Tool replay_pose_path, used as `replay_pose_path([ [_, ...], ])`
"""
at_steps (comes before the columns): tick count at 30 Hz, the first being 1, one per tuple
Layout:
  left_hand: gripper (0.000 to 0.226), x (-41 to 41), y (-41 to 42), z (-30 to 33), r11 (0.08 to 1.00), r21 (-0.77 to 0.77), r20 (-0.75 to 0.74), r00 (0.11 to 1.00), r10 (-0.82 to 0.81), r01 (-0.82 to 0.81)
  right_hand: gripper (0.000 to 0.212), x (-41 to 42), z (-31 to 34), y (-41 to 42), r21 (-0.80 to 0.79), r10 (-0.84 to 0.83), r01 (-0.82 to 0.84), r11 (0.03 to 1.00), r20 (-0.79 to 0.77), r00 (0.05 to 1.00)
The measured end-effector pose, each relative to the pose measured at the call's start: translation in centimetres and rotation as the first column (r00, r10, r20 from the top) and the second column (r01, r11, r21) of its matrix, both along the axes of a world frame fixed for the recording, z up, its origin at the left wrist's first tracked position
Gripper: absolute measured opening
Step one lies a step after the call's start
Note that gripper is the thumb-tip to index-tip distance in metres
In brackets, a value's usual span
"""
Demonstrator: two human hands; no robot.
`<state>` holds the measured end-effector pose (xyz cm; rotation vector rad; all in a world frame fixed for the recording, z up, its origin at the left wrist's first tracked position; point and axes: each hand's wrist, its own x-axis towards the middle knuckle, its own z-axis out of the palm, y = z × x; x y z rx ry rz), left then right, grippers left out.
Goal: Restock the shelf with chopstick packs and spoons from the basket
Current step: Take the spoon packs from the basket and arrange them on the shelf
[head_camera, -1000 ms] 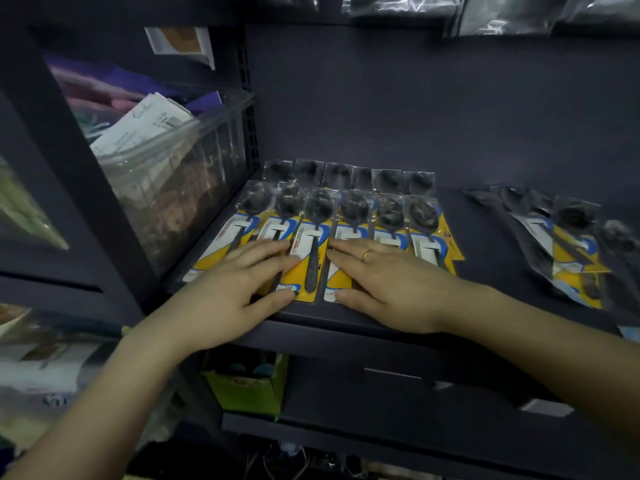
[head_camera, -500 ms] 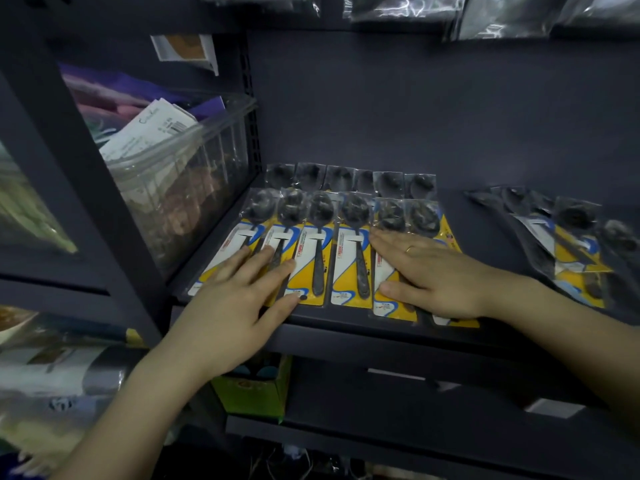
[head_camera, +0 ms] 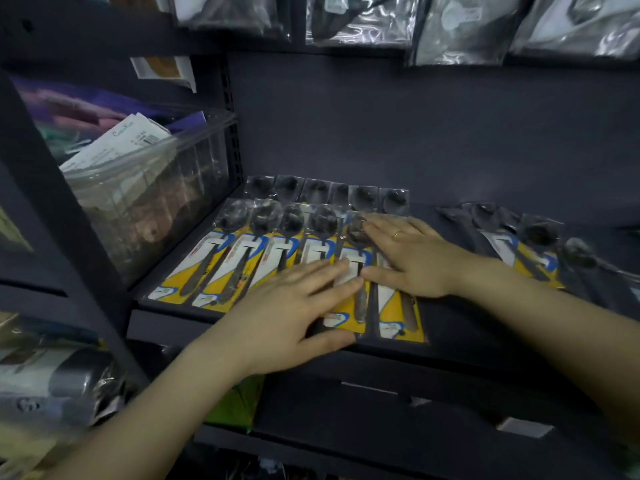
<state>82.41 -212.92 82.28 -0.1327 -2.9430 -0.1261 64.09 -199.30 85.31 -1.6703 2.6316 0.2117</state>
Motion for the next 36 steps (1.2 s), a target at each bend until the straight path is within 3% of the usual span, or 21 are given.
replay_pose_path([
  [3, 0.074, -0.5, 1.1, -0.2, 1.000, 0.021, 0.016, 1.000, 0.011, -0.011, 0.085, -1.2, -0.8, 0.1, 0.025, -0.075, 0.075, 0.997, 0.019, 0.997],
  [8, 0.078, -0.8, 2.0, -0.2, 0.995, 0.077, 0.036, 0.998, 0.059, -0.062, 0.080, -1.8, -0.3, 0.0, 0.002, -0.037, 0.037, 0.999, 0.066, 0.997],
  [14, 0.079, -2.7, 3.6, 2.2, 0.985, 0.157, -0.009, 0.998, 0.068, -0.066, 0.059, -5.7, 3.4, 2.7, -0.239, -0.026, 0.035, 0.970, 0.042, 0.999],
  [17, 0.072, -5.3, 5.4, 3.8, 0.983, 0.182, -0.081, 0.996, 0.042, -0.027, 0.041, -10.6, 4.3, 7.2, -0.290, -0.184, 0.191, 0.938, 0.052, 0.982],
  [20, 0.064, -8.5, 7.7, 4.8, 0.983, 0.181, -0.153, 0.987, 0.052, -0.024, 0.033, -13.5, 3.9, 11.9, -0.284, -0.351, 0.415, 0.865, 0.249, 0.903],
  [23, 0.056, -11.6, 9.8, 5.2, 0.975, 0.222, -0.190, 0.981, 0.044, -0.001, 0.021, -14.4, 2.3, 14.5, -0.231, -0.356, 0.504, 0.832, 0.474, 0.805],
  [25, 0.048, -13.4, 11.3, 5.6, 0.963, 0.270, -0.212, 0.976, 0.039, 0.020, 0.020, -15.5, 1.1, 15.2, -0.323, -0.350, 0.565, 0.759, 0.529, 0.773],
  [27, 0.037, -15.1, 12.9, 5.9, 0.944, 0.329, -0.223, 0.974, 0.050, 0.026, 0.016, -17.0, 0.4, 15.9, -0.442, -0.380, 0.640, 0.628, 0.544, 0.748],
  [29, 0.027, -16.1, 13.6, 6.2, 0.915, 0.402, -0.236, 0.969, 0.074, 0.028, 0.014, -17.5, 0.7, 15.9, -0.504, -0.330, 0.682, 0.530, 0.619, 0.713],
  [33, 0.024, -18.3, 15.9, 6.6, 0.822, 0.570, -0.201, 0.969, 0.142, -0.002, 0.027, -17.2, 3.9, 17.1, -0.633, 0.048, 0.696, 0.339, 0.751, 0.659],
  [36, 0.029, -19.7, 17.6, 6.5, 0.699, 0.713, -0.115, 0.975, 0.189, -0.052, 0.031, -16.5, 6.0, 17.2, -0.691, 0.211, 0.656, 0.304, 0.720, 0.661],
])
